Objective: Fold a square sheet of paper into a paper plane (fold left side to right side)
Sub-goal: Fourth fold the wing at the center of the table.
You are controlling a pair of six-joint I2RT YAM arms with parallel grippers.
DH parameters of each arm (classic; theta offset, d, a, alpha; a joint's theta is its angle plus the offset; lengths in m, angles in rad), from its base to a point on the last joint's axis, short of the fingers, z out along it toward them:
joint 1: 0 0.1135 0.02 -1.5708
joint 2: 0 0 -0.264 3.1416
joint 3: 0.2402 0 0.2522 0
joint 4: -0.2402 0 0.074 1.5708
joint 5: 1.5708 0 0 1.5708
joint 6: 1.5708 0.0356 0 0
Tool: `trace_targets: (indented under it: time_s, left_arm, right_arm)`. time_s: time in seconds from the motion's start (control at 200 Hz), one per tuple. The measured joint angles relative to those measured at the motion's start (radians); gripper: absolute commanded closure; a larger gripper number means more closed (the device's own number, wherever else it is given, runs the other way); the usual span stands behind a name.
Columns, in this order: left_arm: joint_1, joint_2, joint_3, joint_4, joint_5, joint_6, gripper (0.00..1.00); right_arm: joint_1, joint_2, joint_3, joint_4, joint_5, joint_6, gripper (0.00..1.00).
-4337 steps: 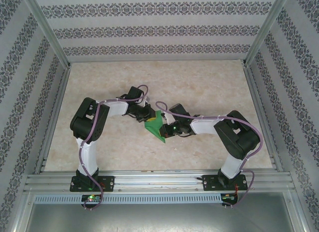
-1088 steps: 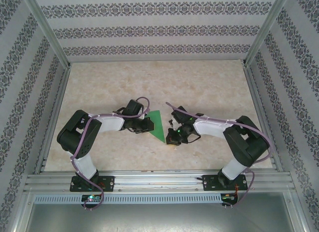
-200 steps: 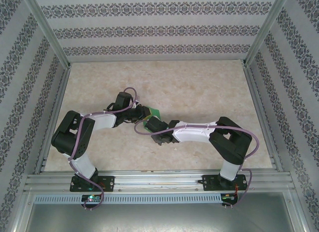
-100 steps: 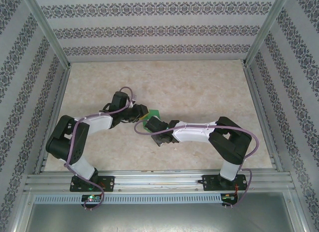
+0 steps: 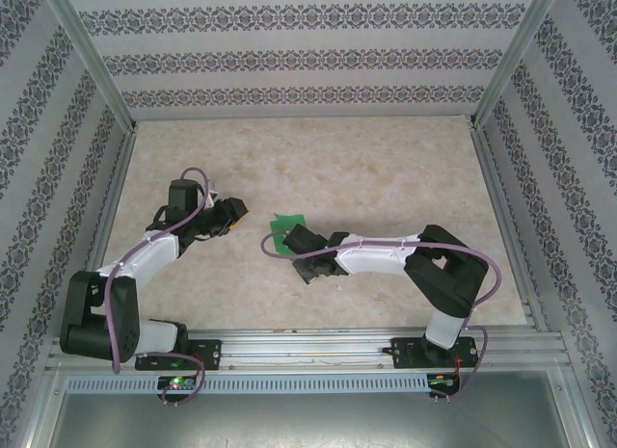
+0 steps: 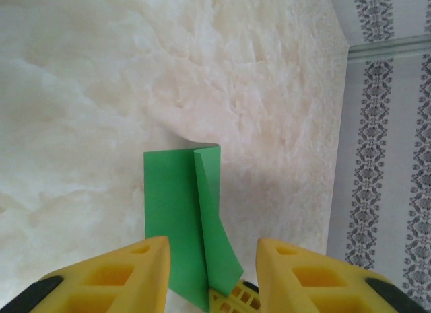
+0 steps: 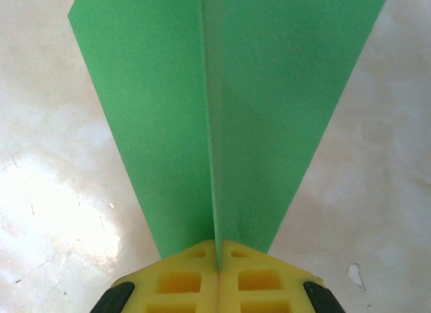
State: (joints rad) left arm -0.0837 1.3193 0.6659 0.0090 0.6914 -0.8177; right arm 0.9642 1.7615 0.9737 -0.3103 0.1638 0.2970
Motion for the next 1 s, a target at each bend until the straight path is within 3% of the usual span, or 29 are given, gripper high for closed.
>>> trace_targets:
  time_s: [0.31, 0.6, 0.999]
  left_arm:
    - [-0.016, 0.001, -0.019, -0.032, 0.062, 0.033, 0.61]
    - [-0.153, 0.109, 0.002, -0.032, 0.084, 0.033, 0.61]
    - [-0.328, 0.323, 0.106, 0.040, 0.057, -0.003, 0.61]
  right_arm:
    - [-0.140, -0.065, -0.109, 0.122, -0.282, 0.060, 1.00]
    - [-0.264, -0.068, -0.177, 0.230, -0.546, 0.113, 1.00]
    - [-0.295, -0.045, -0.182, 0.255, -0.641, 0.124, 1.00]
